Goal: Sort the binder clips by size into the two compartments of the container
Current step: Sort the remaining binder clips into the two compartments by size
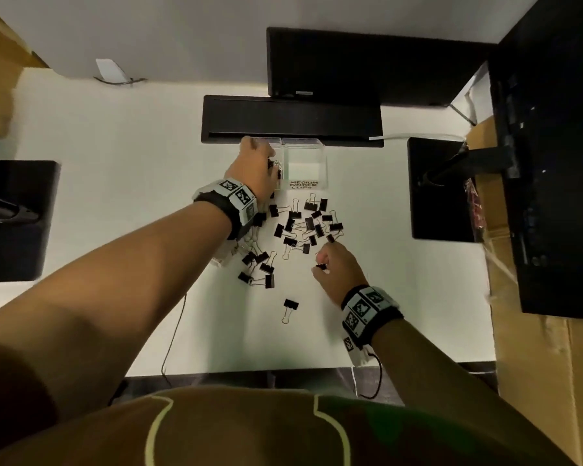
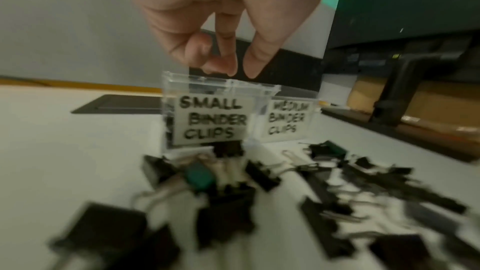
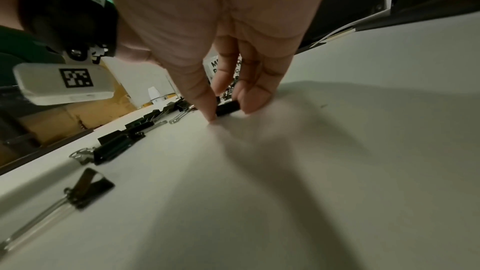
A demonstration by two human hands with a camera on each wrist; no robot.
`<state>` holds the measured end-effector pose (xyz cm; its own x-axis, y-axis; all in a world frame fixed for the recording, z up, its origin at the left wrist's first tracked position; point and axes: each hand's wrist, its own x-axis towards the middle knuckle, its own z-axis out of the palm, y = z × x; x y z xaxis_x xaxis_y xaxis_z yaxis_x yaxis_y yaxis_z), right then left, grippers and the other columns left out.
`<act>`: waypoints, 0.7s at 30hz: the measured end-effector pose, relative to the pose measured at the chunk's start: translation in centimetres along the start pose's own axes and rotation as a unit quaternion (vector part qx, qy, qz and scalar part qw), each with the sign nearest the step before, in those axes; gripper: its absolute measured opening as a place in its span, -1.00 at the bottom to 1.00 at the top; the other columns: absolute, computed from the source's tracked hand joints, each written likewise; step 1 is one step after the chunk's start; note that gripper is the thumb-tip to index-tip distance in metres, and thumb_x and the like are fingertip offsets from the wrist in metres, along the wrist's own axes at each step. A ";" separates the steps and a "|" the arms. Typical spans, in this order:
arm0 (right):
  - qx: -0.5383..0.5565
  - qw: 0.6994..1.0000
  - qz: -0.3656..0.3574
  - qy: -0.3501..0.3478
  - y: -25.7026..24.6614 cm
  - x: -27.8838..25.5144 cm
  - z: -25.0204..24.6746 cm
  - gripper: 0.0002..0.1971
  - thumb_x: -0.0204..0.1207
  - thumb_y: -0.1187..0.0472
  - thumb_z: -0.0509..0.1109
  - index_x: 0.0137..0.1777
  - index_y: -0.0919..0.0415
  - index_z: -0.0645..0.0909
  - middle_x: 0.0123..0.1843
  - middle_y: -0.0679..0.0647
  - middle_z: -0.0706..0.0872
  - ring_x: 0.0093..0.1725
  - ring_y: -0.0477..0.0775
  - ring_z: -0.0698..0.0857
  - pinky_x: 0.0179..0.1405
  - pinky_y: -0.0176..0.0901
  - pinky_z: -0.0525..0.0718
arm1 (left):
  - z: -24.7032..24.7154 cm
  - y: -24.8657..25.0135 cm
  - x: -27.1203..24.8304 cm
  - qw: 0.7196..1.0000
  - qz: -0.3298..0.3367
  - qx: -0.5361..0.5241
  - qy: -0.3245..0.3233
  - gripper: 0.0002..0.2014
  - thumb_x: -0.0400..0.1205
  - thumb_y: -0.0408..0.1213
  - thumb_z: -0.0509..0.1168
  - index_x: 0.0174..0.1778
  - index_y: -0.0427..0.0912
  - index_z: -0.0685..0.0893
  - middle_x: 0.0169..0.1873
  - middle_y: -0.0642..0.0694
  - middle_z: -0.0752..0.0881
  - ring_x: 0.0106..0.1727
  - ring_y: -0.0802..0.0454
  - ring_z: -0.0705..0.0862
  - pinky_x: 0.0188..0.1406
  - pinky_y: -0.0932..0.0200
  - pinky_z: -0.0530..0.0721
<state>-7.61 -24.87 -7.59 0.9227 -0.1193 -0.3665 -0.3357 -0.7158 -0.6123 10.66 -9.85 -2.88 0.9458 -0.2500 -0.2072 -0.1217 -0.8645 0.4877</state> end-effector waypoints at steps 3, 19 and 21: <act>0.024 0.999 0.022 -0.004 0.1 0.0 -0.2 -0.85 0.38 0.36 0.38 -0.08 0.18 0.53 -0.11 0.01 0.60 -0.17 0.01 0.62 -0.18 -0.16 0.64 | 1.1 1.4 -2.7 0.998 0.045 -0.032 0.002 -0.76 0.62 -0.27 0.25 0.20 -0.20 0.55 0.28 -0.15 0.42 -0.05 -0.01 0.59 -0.01 0.17 0.64; 0.229 0.964 0.130 0.048 1.4 3.5 -3.6 -0.94 0.42 0.28 0.43 -0.18 0.15 0.60 -0.36 -0.04 0.58 -0.36 -0.02 0.54 -0.31 -0.22 0.56 | 8.5 0.7 -9.0 0.963 0.202 0.091 -0.151 -0.76 0.63 -0.36 0.22 0.20 -0.33 0.52 0.19 -0.26 0.56 0.19 -0.22 0.57 0.01 0.00 0.59; 0.111 0.989 0.081 0.044 1.1 3.7 -3.2 -0.88 0.44 0.25 0.47 -0.11 0.15 0.57 -0.31 -0.11 0.54 -0.30 -0.09 0.52 -0.26 -0.28 0.48 | 8.4 0.6 -9.1 0.967 0.199 0.082 -0.138 -0.75 0.63 -0.31 0.20 0.20 -0.30 0.52 0.18 -0.24 0.58 0.21 -0.19 0.56 0.02 0.02 0.58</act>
<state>-3.95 -28.30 -7.36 0.8632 -0.2869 -0.4155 -0.5047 -0.5143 -0.6933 -0.55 -11.74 -7.81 0.7009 -0.6641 -0.2602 -0.5271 -0.7280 0.4385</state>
